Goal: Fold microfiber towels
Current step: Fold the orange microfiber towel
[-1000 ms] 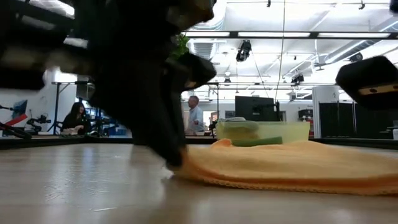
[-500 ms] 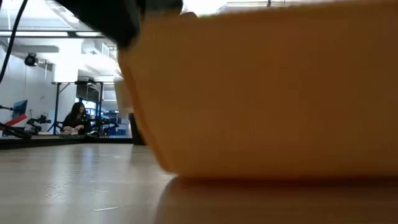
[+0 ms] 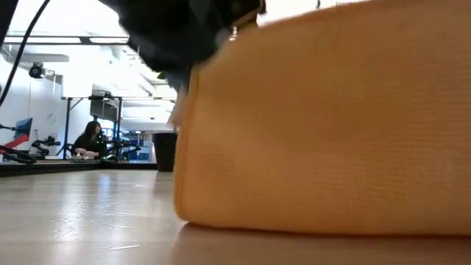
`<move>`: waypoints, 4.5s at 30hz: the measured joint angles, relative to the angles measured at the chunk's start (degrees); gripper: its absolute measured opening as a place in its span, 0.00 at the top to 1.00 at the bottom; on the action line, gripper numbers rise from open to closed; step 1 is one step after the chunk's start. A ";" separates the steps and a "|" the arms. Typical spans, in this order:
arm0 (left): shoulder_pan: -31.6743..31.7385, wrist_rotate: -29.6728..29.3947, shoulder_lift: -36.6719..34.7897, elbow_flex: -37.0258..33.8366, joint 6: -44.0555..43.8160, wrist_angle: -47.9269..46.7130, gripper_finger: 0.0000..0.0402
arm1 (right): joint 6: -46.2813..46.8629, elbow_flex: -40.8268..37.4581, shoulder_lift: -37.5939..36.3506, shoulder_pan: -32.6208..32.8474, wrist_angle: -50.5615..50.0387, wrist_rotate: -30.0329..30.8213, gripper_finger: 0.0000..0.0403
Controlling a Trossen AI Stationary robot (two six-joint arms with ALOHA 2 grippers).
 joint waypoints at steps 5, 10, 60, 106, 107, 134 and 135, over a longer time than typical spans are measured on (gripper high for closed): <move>1.98 -0.22 -0.02 -2.73 -1.30 2.82 1.00 | 6.84 -5.81 -0.04 0.22 6.22 3.43 0.98; 4.00 -0.89 -0.86 -6.09 -3.09 7.74 1.00 | 9.34 -8.30 -0.53 0.20 7.75 5.09 0.98; 16.64 -20.12 -4.63 -13.18 5.02 13.95 1.00 | 15.37 -23.34 -11.15 -6.27 6.00 19.25 0.98; 19.90 -21.97 -16.35 -12.50 25.67 3.06 0.61 | 8.00 -20.34 -36.05 -6.96 -21.78 22.91 0.68; 19.20 -20.64 -16.78 -12.53 26.49 2.43 0.62 | 6.38 -18.60 -36.86 -7.07 -22.92 23.08 0.68; 11.87 -28.71 -1.03 -5.68 24.57 -6.53 0.97 | 25.17 14.38 -1.20 -9.80 -61.92 10.88 0.98; 11.74 -28.76 -0.96 -5.91 23.39 -7.79 0.97 | 25.20 14.36 -1.18 -10.09 -62.07 10.82 0.98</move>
